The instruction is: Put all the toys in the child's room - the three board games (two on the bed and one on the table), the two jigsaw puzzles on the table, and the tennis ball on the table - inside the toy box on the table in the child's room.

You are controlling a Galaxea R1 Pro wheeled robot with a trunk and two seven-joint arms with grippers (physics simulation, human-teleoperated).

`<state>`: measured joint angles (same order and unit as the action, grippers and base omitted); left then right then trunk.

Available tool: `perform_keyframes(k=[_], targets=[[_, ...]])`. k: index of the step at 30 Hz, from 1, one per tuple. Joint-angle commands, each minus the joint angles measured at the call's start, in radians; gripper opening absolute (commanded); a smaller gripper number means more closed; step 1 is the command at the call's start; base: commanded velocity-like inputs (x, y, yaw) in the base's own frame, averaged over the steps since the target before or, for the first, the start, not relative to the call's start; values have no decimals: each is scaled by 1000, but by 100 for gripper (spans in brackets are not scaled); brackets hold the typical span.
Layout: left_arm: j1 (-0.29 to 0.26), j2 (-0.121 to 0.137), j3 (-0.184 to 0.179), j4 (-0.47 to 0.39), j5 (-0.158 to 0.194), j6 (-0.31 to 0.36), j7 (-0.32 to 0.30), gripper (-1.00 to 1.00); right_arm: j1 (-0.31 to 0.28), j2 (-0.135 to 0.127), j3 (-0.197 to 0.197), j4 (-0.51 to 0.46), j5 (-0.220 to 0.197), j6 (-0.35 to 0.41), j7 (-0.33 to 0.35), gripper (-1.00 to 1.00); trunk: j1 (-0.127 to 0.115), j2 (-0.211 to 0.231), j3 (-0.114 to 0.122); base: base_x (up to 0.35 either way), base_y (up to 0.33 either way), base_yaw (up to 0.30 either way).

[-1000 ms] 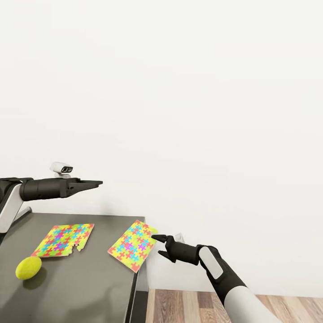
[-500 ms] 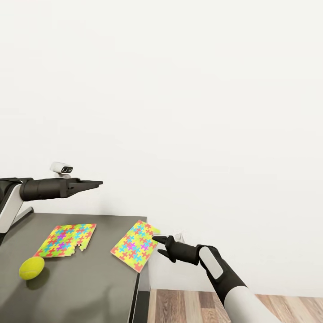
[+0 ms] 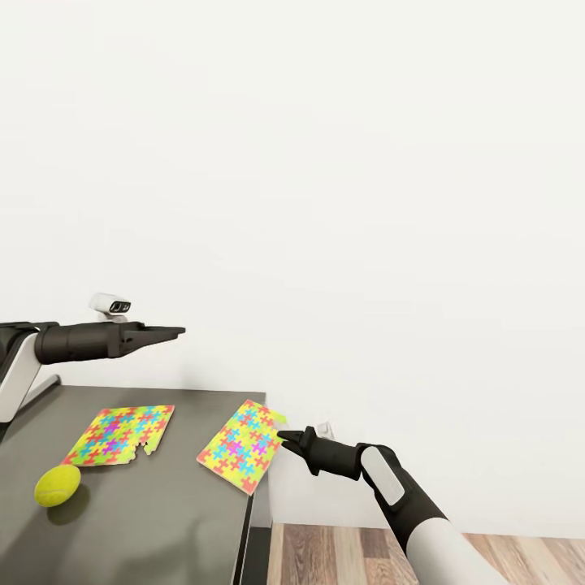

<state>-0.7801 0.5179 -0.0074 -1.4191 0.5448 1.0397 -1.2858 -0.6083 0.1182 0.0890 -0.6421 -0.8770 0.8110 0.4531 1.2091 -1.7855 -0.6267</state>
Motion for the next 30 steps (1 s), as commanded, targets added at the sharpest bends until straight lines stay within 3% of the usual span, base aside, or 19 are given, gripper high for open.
perform_keyframes(k=[1,18,26,30], targets=[[-1,1,3,0,3,7,-1,100,-1,0,0,0,4,2,2,-100,0,-1,-1,0,0,0],[0,6,10,14,3,7,-2,100,0,-3,1,-1,1,3,4,-100,-61,111,49,0,0,0],[13,67,7,29,4,7,-51,100,0,-4,1,-2,-2,6,15,-100,-81,146,65,0,0,0],[36,91,6,86,3,7,-71,100,0,-5,2,-2,-2,7,30,-100,-96,174,77,0,0,0]])
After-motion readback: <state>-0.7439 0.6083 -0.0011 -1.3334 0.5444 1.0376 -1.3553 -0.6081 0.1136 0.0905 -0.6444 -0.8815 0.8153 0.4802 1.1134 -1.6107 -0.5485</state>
